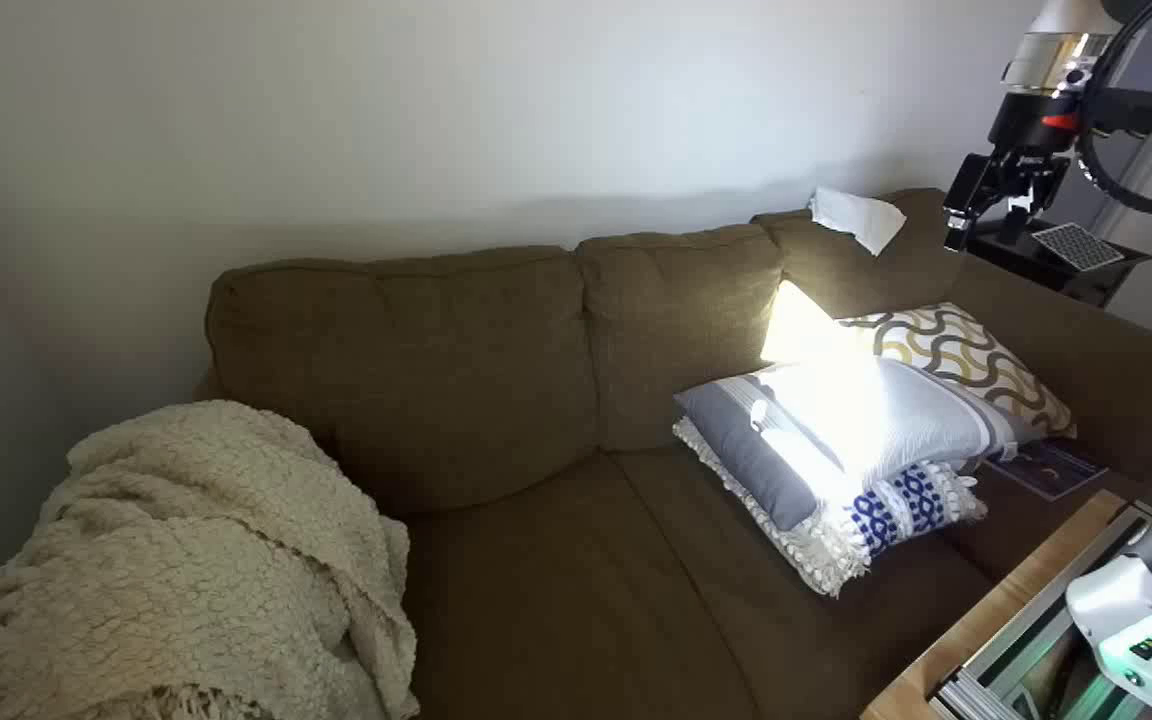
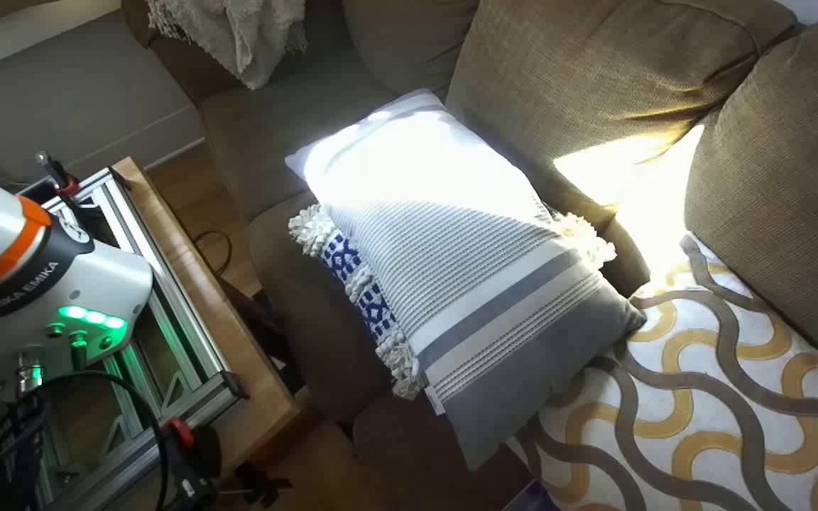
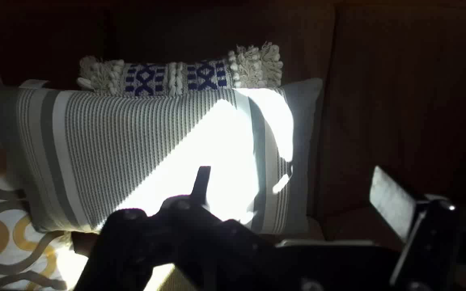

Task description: Remove the black remote below the grey pillow and then put it on the grey pillow

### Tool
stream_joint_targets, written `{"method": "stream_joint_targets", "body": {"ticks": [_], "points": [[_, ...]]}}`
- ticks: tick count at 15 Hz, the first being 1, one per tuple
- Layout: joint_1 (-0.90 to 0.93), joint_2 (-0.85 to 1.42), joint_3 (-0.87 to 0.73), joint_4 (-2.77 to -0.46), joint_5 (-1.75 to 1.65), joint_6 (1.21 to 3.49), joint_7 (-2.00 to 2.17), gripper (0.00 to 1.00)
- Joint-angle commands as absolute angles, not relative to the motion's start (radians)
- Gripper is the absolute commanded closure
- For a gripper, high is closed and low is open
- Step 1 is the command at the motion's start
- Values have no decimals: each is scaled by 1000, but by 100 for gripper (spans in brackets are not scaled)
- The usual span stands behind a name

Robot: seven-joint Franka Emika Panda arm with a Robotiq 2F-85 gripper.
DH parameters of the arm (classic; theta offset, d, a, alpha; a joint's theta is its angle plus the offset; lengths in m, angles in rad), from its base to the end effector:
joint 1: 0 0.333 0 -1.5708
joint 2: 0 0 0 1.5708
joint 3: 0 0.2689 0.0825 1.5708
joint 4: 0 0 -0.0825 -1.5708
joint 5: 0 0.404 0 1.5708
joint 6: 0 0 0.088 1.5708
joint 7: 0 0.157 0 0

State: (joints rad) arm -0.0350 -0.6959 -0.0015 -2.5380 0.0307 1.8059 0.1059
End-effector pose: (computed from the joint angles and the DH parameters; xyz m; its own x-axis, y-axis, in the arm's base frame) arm 0.3844 -0.0099 0.4035 0.9881 -0.1485 -0.0393 -0.1496 -0.9884 -0.0265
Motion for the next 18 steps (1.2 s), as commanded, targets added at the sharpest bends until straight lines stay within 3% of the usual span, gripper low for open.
{"method": "stream_joint_targets", "body": {"ticks": [1, 9, 18], "points": [[-38, -695, 1, -2536, 32, 1804, 104, 0], [-38, -695, 1, -2536, 32, 1804, 104, 0], [-162, -569, -279, -2261, -105, 1779, -237, 0]]}}
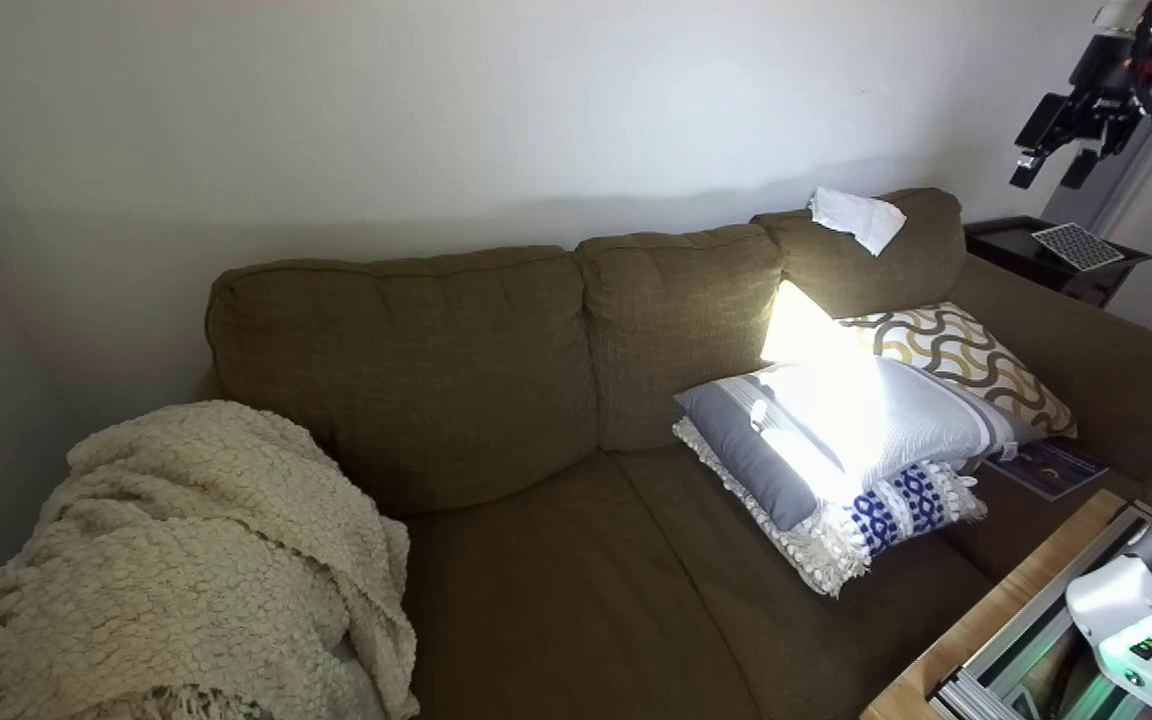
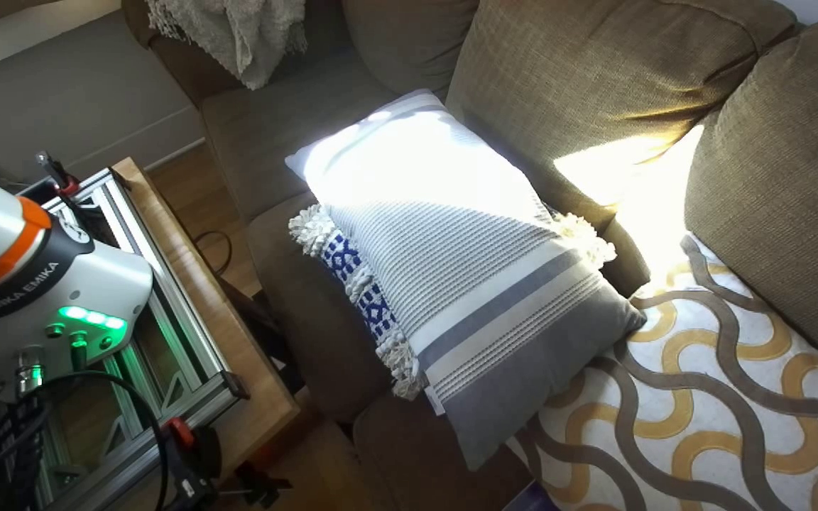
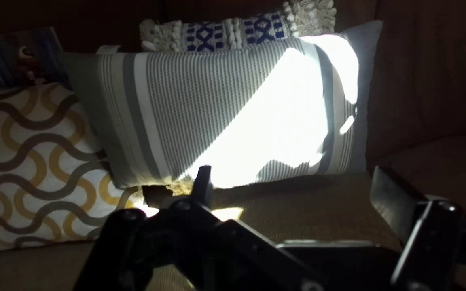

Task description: Remove the black remote below the grey pillow and then put it on the grey pillow

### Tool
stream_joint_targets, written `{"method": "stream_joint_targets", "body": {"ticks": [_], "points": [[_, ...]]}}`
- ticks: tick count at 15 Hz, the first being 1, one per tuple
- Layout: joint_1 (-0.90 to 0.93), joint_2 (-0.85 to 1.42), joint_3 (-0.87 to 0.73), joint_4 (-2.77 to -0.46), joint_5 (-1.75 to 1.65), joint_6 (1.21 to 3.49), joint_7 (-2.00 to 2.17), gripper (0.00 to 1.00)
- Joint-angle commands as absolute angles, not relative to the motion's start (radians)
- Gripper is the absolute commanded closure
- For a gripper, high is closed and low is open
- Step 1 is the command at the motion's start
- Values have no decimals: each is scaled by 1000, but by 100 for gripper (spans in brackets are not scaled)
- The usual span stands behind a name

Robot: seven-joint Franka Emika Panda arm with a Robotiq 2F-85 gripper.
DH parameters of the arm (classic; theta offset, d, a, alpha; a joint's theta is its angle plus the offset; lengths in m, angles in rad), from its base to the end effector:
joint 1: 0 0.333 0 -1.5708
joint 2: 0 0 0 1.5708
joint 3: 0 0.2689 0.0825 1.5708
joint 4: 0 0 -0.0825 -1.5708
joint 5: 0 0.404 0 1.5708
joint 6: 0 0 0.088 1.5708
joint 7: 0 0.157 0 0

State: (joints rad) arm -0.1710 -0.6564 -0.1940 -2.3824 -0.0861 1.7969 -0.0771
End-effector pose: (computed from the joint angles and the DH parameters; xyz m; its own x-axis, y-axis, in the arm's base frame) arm 0.3832 -0.1573 0.4595 0.9702 -0.2335 0.0651 -0.2321 -0.9723 -0.0280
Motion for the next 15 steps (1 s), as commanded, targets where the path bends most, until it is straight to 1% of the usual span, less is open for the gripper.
{"method": "stream_joint_targets", "body": {"ticks": [1, 2, 3, 5, 15], "points": [[-154, -537, -310, -2224, -92, 1790, -294, 0], [-143, -487, -342, -2177, -70, 1784, -348, 0], [-176, -590, -287, -2269, -90, 1796, -264, 0], [-180, -562, -297, -2244, -88, 1796, -282, 0], [-177, -570, -281, -2251, -89, 1796, -276, 0]]}}
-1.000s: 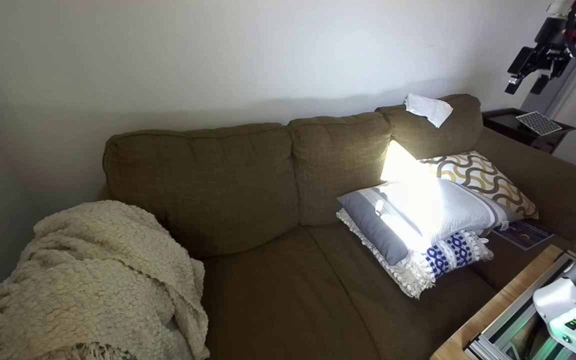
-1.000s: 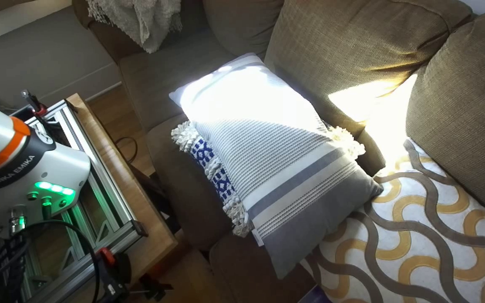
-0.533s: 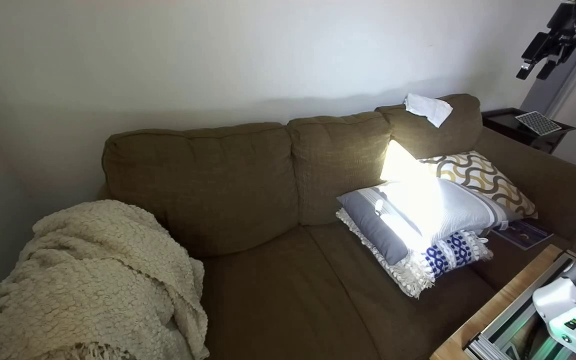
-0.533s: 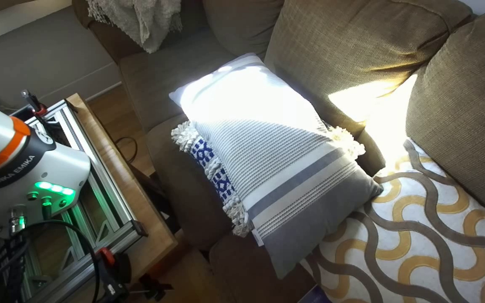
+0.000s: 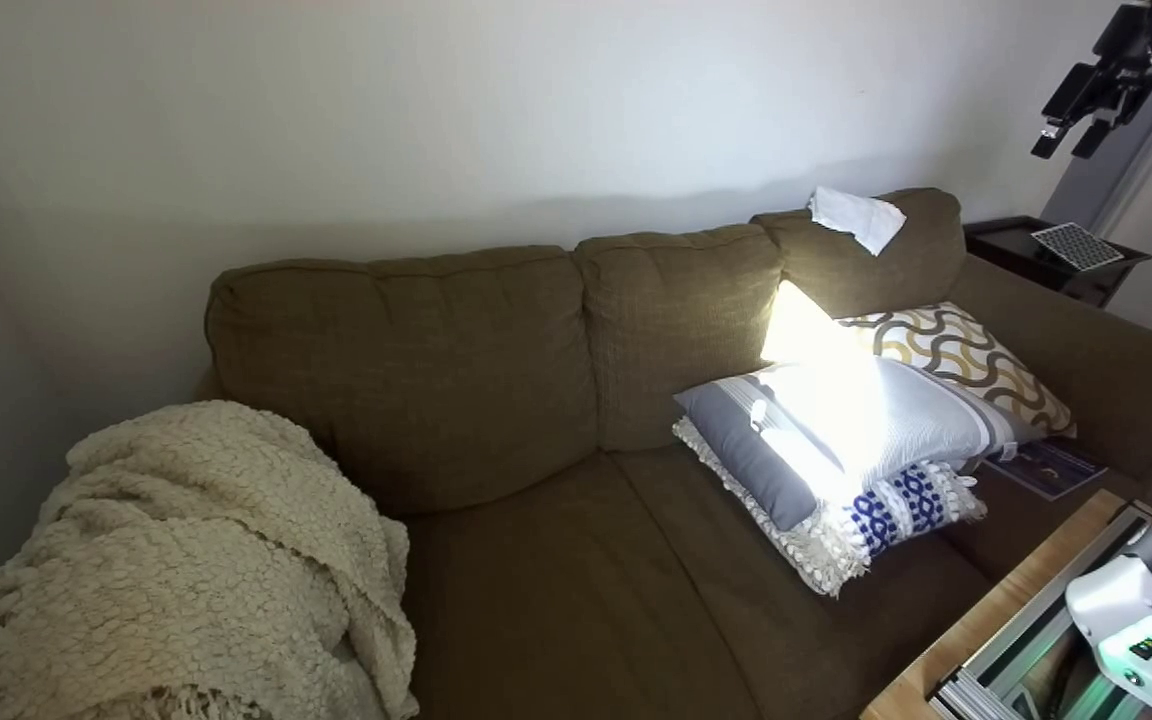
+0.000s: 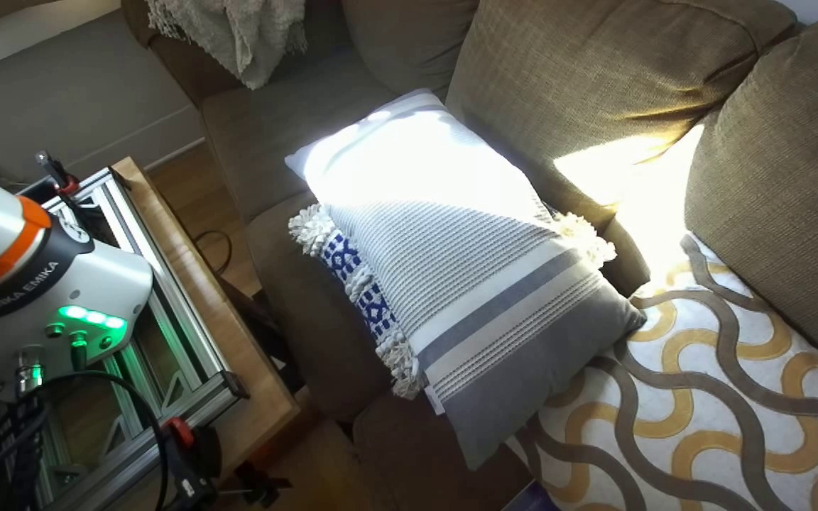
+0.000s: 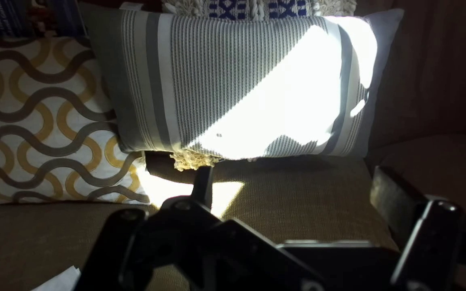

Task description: Remove the black remote below the grey pillow and then put it on the grey pillow

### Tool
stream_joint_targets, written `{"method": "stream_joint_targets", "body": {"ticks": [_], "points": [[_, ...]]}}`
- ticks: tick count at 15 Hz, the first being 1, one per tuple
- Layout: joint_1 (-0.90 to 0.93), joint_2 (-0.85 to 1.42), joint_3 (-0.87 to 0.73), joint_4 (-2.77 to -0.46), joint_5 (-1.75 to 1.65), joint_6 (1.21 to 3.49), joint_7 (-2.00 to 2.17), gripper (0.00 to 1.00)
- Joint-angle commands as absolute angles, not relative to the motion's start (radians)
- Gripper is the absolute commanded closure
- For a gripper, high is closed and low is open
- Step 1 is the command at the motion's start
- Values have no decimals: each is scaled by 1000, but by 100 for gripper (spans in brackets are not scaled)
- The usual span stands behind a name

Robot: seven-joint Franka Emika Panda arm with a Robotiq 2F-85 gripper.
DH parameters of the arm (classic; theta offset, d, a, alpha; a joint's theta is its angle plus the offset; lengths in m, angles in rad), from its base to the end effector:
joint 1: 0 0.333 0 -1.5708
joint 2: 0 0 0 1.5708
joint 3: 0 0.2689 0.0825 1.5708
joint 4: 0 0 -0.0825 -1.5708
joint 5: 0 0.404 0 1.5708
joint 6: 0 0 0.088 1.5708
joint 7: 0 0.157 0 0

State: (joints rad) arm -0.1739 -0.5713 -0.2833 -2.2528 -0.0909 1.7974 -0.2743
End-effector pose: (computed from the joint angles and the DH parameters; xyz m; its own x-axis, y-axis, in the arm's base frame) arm 0.3915 -0.2107 0.4842 0.9850 -0.1317 0.1114 -0.1289 -0.9911 -0.0326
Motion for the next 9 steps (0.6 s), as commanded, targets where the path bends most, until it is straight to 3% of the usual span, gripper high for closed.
{"method": "stream_joint_targets", "body": {"ticks": [1, 9], "points": [[-177, -570, -281, -2251, -89, 1796, -276, 0], [-133, -120, -283, -1994, 18, 1860, -264, 0]]}}
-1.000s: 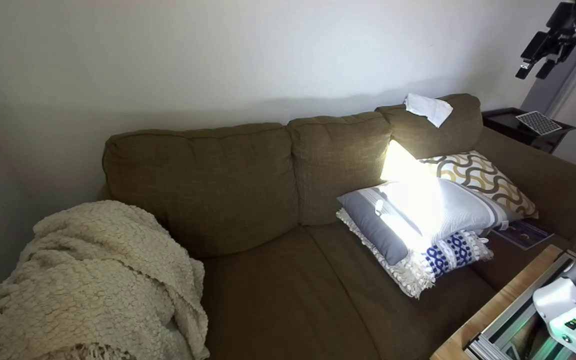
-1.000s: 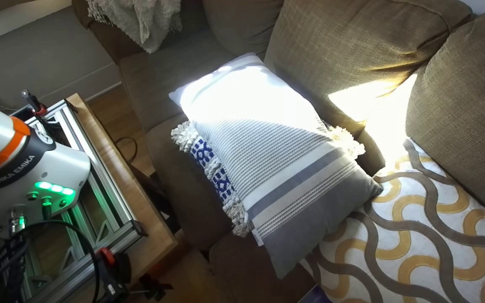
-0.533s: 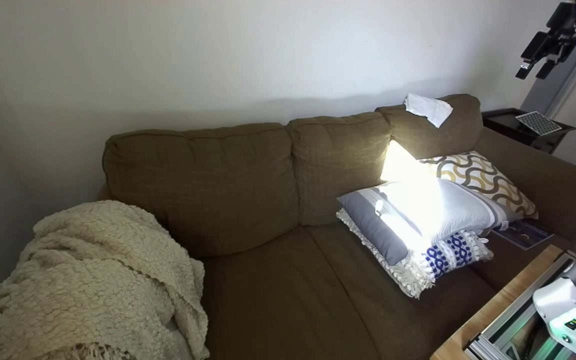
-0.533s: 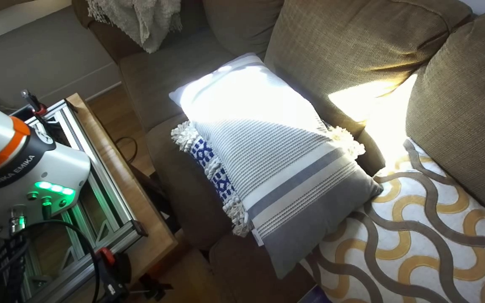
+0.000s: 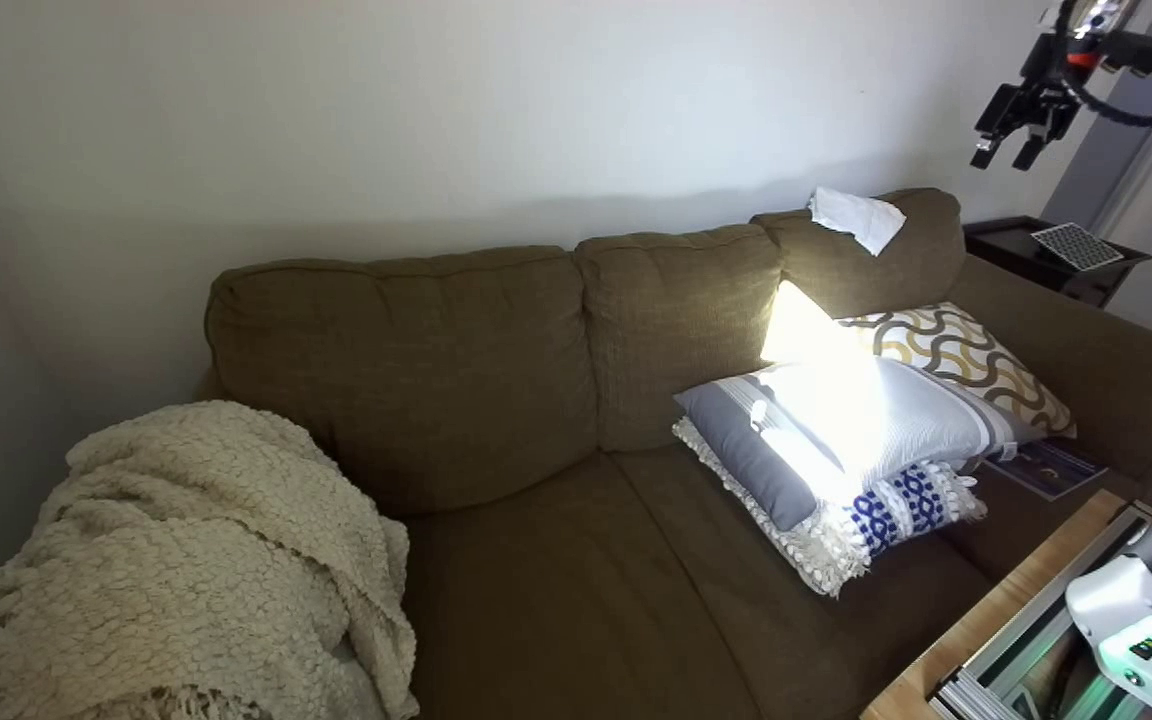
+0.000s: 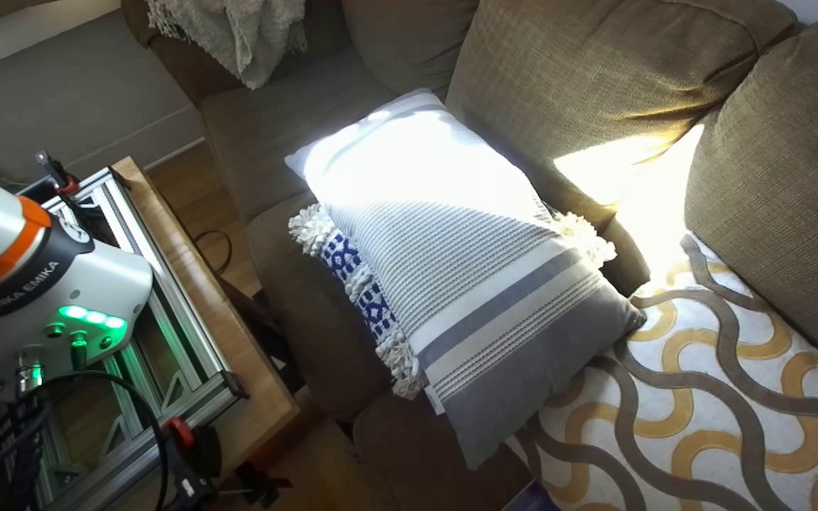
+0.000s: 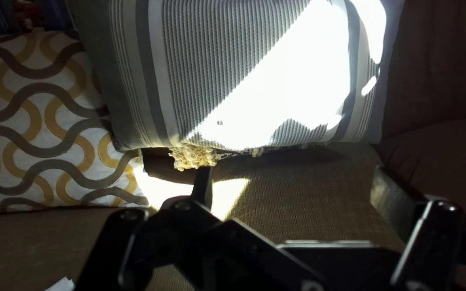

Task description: Remove the black remote below the grey pillow and then put it on the grey pillow

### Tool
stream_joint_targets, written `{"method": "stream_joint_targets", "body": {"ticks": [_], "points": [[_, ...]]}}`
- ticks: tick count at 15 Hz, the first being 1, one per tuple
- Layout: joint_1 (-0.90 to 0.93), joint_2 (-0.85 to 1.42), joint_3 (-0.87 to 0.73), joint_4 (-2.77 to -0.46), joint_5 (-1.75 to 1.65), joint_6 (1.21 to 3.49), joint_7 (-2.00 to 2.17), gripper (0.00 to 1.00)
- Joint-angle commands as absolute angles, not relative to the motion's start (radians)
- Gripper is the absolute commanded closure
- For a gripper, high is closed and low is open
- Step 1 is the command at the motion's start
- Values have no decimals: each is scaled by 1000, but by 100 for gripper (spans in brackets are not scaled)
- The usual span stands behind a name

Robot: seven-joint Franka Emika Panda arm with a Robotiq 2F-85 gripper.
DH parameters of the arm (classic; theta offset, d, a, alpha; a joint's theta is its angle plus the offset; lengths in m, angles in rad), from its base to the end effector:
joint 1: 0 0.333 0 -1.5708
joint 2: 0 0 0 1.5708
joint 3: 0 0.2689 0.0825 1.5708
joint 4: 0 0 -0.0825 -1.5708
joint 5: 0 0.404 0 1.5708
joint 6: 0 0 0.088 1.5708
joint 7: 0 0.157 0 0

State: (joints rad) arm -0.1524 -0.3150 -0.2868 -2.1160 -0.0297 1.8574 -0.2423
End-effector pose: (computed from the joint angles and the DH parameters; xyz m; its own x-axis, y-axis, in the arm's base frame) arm 0.4547 -0.2210 0.4438 0.9824 -0.1778 0.0576 -0.1752 -0.9834 -0.0464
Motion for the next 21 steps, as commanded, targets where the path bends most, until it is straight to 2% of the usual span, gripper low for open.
{"method": "stream_joint_targets", "body": {"ticks": [1, 8, 11, 12, 21], "points": [[-130, -55, -271, -1954, 31, 1860, -267, 0], [-171, 353, -186, -1706, 48, 1883, -254, 0], [-215, 458, -177, -1632, 61, 1863, -251, 0], [-189, 386, -168, -1710, 20, 1903, -236, 0], [-219, 454, -163, -1642, 26, 1890, -237, 0]]}}
